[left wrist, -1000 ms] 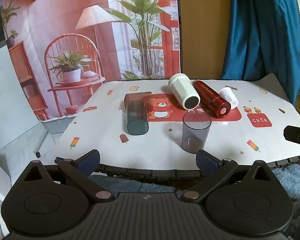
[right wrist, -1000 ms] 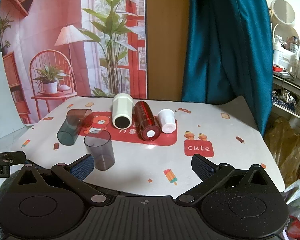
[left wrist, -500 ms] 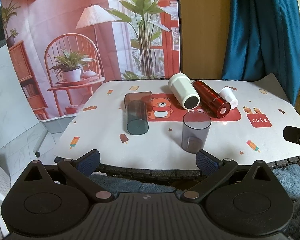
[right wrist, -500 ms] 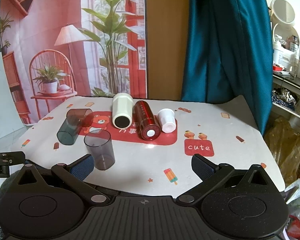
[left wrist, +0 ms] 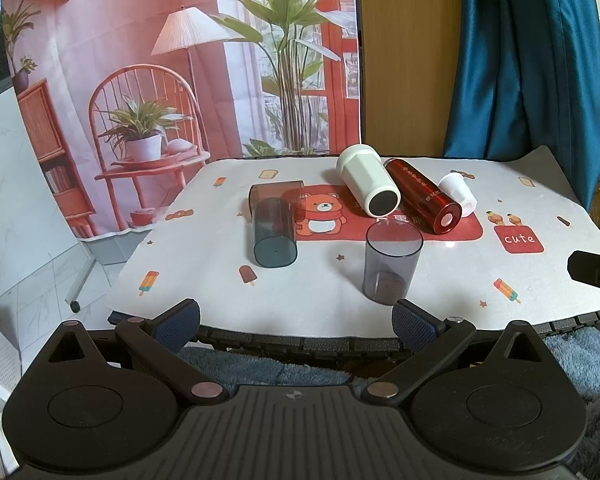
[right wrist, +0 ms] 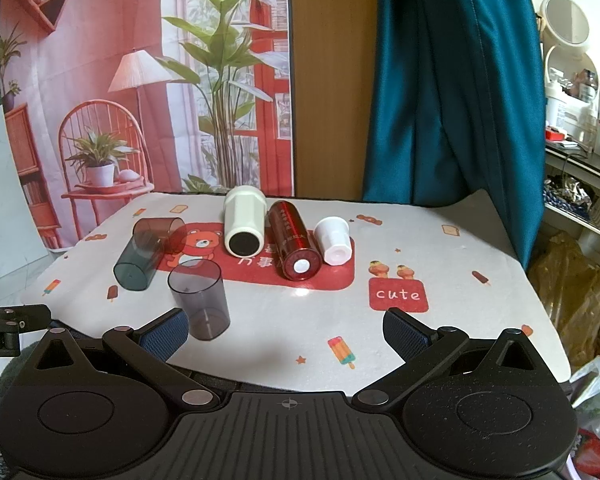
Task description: Flip cup upright
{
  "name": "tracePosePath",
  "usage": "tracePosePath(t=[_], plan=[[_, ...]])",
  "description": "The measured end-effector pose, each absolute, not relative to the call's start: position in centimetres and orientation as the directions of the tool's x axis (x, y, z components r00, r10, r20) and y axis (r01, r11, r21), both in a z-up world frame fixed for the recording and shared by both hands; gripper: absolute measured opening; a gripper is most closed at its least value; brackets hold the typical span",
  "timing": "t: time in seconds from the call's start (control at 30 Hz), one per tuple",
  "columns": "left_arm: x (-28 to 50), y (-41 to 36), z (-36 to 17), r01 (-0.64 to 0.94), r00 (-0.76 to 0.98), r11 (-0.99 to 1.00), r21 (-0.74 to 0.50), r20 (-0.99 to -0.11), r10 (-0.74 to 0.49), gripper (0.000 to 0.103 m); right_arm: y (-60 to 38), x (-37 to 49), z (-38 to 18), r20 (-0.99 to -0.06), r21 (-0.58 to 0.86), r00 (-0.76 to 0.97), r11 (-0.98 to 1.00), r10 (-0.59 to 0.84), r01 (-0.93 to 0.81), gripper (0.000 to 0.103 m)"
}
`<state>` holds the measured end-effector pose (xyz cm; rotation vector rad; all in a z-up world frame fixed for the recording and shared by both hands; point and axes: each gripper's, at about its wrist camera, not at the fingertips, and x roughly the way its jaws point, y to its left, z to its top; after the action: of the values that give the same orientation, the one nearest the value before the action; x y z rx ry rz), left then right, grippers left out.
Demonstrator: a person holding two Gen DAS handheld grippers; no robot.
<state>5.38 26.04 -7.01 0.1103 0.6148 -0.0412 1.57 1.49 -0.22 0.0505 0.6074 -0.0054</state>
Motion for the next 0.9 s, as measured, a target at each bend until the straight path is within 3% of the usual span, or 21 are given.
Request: tracePosePath(t=[0.9], plan=[[5.39, 26.04, -6.99, 0.071, 0.815, 0.994, 0.089, -0.579, -0.006, 0.103, 1.64, 1.49, -0.39, -0.575, 0.05, 0.818, 0.998, 0.011, 0.022, 0.103]])
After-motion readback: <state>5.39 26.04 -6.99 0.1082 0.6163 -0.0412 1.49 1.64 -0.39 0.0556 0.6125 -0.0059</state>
